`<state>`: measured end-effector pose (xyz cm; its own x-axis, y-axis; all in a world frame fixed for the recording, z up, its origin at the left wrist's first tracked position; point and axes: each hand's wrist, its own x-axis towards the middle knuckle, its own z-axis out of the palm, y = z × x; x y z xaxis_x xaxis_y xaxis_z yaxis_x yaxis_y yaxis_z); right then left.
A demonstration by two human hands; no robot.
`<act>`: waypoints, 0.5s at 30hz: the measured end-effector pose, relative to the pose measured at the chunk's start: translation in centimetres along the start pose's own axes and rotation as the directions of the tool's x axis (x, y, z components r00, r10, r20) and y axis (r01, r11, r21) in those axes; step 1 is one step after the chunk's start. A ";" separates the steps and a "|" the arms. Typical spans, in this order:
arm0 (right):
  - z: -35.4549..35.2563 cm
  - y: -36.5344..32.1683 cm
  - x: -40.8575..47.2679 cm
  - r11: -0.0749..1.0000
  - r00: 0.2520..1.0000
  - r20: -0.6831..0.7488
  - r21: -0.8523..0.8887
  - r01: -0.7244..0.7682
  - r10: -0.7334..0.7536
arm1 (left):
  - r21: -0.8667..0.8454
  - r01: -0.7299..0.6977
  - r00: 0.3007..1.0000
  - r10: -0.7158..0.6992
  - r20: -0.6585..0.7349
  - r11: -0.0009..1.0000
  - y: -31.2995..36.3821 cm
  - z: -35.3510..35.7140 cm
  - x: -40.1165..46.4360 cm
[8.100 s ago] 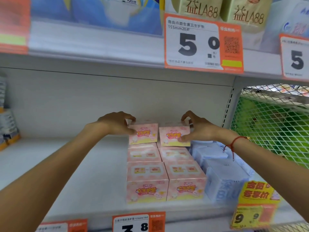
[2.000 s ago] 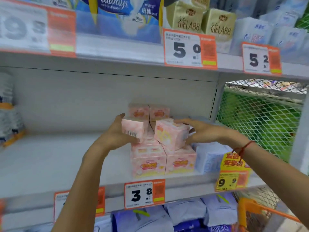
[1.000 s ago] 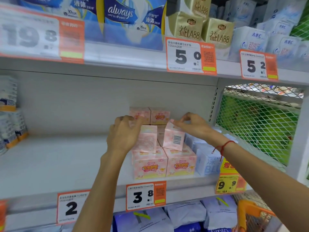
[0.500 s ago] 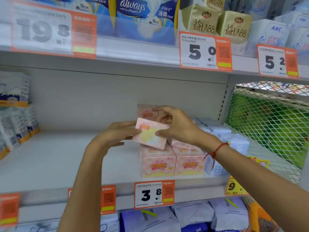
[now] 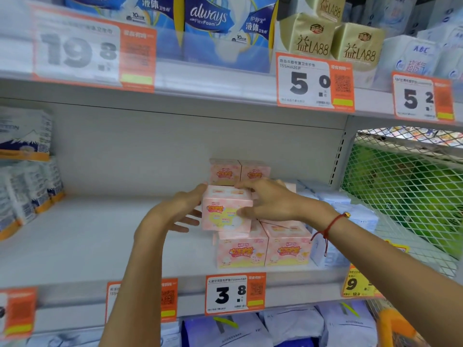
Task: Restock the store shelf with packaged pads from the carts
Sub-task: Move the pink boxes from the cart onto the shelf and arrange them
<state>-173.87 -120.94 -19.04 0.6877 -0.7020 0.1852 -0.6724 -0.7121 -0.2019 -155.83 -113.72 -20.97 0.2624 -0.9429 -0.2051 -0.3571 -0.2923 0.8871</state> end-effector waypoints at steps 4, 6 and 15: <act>0.5 -0.5 0.1 0.999 0.922 -0.384 -0.038 0.035 -0.047 | -0.079 -0.099 0.990 0.090 -0.110 0.992 0.9 -0.1 -0.3; 1.5 -1.3 0.0 0.999 0.794 -0.606 -0.046 0.030 -0.052 | -0.207 -0.124 0.987 0.098 -0.131 0.970 1.3 -0.1 -0.5; 2.3 -2.2 -2.7 0.882 0.803 -0.589 0.326 0.340 -0.092 | -0.551 -0.255 0.967 0.209 -0.146 0.795 0.5 1.8 1.1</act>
<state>-173.63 -117.50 -21.33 0.4528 -0.5065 0.7338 -0.2697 -0.8622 -0.4287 -157.30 -115.21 -21.43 0.3097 -0.9496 0.0479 0.1432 0.0964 0.9850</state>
